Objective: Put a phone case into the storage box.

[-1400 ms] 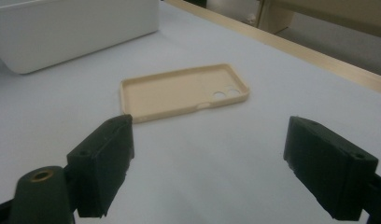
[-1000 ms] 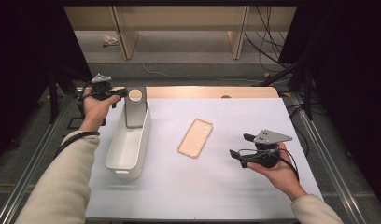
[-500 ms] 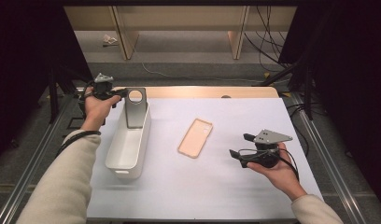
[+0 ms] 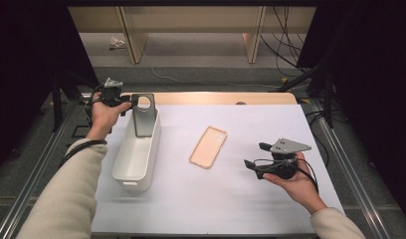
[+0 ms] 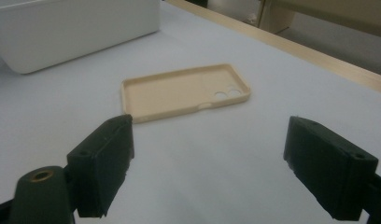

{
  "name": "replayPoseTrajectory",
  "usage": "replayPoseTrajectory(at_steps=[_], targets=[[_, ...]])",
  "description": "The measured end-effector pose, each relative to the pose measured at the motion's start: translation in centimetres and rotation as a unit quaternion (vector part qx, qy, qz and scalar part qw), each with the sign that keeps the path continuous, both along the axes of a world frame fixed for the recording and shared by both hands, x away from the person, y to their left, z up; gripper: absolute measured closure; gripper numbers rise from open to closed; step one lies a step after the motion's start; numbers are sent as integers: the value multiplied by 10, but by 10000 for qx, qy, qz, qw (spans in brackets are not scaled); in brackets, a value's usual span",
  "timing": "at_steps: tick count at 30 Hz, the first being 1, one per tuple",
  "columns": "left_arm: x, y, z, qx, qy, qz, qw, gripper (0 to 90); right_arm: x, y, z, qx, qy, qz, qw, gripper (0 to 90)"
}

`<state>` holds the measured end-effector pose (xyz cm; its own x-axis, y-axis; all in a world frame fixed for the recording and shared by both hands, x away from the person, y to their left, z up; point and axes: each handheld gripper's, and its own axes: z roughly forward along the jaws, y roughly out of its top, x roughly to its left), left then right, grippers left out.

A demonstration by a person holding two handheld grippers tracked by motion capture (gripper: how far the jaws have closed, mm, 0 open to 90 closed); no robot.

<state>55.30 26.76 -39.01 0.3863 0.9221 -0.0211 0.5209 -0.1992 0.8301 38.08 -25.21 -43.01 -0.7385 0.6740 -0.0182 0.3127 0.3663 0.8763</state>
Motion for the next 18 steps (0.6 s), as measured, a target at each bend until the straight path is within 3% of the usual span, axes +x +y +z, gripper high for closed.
replayPoseTrajectory(at_steps=[3, 5, 8, 14, 18], targets=[[-1, -1, 1, -51, -21, 31, 10000, 440, 0, 0, 0, 6, 4, -9, 10000, 172], [-3, -1, 3, -218, -32, 68, 9997, 381, 0, 0, 0, 3, 3, -7, 10000, 172], [-9, -1, 6, -242, 27, 90, 9997, 265, 0, 0, 0, 0, -1, -13, 10000, 171], [-28, 0, 17, -95, -156, -49, 9998, 74, 0, 0, 0, 1, -17, -23, 10000, 168], [-44, -2, 22, 11, -146, -204, 9997, 20, 0, 1, 1, -16, -8, -21, 10000, 168]])
